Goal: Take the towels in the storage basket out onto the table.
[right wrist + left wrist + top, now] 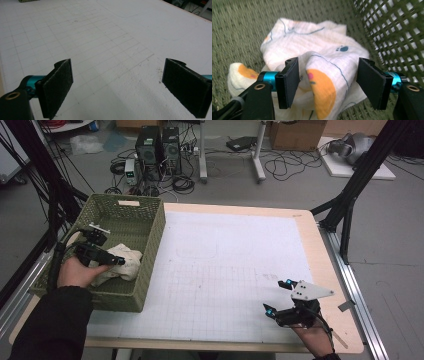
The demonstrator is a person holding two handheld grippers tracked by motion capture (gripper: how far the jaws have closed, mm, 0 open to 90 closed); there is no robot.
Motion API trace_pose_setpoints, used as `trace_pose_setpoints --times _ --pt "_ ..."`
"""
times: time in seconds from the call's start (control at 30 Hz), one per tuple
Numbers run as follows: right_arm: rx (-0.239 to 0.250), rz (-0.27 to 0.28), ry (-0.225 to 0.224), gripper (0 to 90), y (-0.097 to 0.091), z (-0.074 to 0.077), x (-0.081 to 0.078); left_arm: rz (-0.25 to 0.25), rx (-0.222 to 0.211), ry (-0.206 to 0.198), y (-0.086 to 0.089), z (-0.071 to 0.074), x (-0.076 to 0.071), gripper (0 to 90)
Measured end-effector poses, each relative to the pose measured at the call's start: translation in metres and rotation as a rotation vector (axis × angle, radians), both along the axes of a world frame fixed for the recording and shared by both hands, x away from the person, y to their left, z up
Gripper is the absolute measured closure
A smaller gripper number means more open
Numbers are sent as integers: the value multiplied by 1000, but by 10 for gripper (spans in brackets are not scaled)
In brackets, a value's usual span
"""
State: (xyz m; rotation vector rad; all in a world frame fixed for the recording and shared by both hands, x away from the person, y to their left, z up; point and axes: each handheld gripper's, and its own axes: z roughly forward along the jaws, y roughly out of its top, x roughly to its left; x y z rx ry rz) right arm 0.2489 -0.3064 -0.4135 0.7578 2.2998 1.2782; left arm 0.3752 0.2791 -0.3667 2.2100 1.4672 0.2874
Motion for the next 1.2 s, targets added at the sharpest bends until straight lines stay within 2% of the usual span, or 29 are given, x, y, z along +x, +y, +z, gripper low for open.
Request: trace_pose_setpoints --times 0.13,0.3,0.4,0.6,0.67,1.2 --pt "0 5 3 90 1 0 0 -7 50 77 -3 -10 4 347" --pt "-2 8 1 91 2 -1 1 -25 72 126 -4 -17 6 400" --pt "-6 14 1 90 3 -1 2 -35 102 160 -6 -23 7 444" --pt "-9 21 6 91 5 -1 1 -48 151 180 -9 -30 8 526" --pt "-8 21 7 91 5 -1 1 -50 165 175 -10 -31 7 558" --pt "-17 31 9 90 7 -2 1 -30 181 176 -9 -32 7 709"
